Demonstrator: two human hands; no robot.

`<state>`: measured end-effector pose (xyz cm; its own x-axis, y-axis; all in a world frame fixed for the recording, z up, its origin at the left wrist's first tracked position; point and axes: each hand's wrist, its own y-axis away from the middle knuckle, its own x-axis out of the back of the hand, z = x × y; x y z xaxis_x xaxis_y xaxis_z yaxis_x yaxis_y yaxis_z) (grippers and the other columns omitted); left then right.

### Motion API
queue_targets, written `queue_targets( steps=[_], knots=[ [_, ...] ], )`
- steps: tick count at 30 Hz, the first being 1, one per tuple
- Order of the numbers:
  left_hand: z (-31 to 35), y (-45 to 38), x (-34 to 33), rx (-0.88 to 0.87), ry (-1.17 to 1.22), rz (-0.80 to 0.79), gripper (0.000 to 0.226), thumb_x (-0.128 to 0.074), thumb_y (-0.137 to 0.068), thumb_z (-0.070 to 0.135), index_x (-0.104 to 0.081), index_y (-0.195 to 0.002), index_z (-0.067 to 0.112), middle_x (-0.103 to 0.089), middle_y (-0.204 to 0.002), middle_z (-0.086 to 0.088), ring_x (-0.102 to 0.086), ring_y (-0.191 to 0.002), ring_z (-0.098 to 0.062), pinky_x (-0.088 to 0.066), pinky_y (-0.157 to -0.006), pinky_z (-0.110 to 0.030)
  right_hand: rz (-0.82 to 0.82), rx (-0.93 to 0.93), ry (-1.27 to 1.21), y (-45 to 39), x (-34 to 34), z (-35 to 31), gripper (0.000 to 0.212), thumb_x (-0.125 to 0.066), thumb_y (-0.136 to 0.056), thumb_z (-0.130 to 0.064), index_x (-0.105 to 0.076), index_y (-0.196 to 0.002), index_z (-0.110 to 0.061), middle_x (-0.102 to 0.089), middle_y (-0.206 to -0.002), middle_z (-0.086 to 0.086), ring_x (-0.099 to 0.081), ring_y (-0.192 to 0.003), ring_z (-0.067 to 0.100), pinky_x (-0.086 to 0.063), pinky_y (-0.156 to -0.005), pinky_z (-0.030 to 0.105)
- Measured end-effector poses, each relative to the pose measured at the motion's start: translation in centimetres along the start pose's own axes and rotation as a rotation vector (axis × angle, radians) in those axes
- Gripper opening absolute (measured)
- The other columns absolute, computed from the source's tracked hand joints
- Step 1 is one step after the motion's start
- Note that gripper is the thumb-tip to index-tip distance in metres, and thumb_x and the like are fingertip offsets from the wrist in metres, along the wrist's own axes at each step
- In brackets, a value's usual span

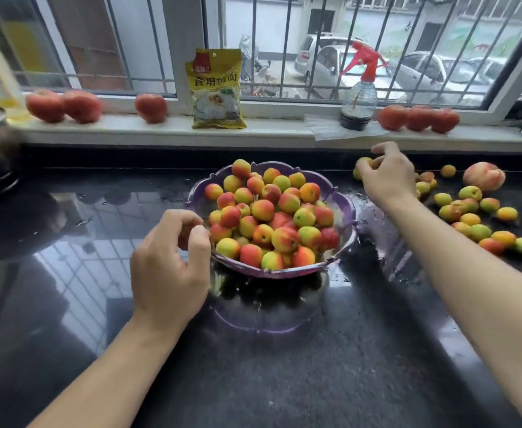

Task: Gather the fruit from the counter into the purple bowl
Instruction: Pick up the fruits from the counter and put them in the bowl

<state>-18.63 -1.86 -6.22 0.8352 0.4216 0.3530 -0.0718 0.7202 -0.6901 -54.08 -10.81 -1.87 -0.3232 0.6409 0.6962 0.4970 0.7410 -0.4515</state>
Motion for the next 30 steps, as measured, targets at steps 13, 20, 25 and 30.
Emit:
queue_targets(
  steps=[13,20,25,30],
  knots=[
    [-0.9,1.7,1.4,-0.101,0.023,-0.137,0.031,-0.049,-0.091,0.031,-0.074,-0.102,0.017,-0.057,-0.112,0.013,-0.059,-0.077,-0.011,-0.056,-0.069,-0.038,-0.583,0.398,-0.071,15.7,7.0,-11.1,0.012,-0.066,-0.093,-0.033,-0.069,-0.104,-0.029,-0.066,-0.095,-0.012,-0.064,-0.092,0.011,-0.052,-0.075,0.025],
    [0.4,2.1,1.0,-0.231,0.044,-0.223,0.031,-0.05,-0.095,0.03,-0.078,-0.098,0.018,-0.069,-0.109,0.01,-0.067,-0.086,-0.013,-0.059,-0.07,-0.039,-0.309,0.18,-0.052,12.4,9.3,-6.6,0.02,-0.059,-0.094,-0.019,-0.075,-0.105,-0.017,-0.073,-0.103,-0.003,-0.064,-0.098,0.015,-0.051,-0.087,0.031],
    [0.2,1.8,-0.2,-0.206,0.052,-0.241,0.033,-0.046,-0.095,0.032,-0.071,-0.08,0.015,-0.065,-0.085,0.008,-0.061,-0.077,-0.016,-0.053,-0.065,-0.04,-0.138,-0.058,0.147,7.0,8.4,2.0,0.025,-0.054,-0.09,-0.01,-0.072,-0.107,-0.014,-0.07,-0.115,0.008,-0.061,-0.11,0.029,-0.047,-0.093,0.033],
    [0.3,1.5,-1.1,-0.164,0.076,-0.245,0.033,-0.045,-0.096,0.032,-0.058,-0.07,0.018,-0.057,-0.073,0.005,-0.057,-0.069,-0.02,-0.046,-0.06,-0.04,-0.206,-0.094,0.366,3.3,5.2,6.8,0.049,-0.049,-0.092,-0.012,-0.052,-0.141,-0.015,-0.044,-0.144,0.02,-0.048,-0.127,0.044,-0.041,-0.107,0.047]
  ],
)
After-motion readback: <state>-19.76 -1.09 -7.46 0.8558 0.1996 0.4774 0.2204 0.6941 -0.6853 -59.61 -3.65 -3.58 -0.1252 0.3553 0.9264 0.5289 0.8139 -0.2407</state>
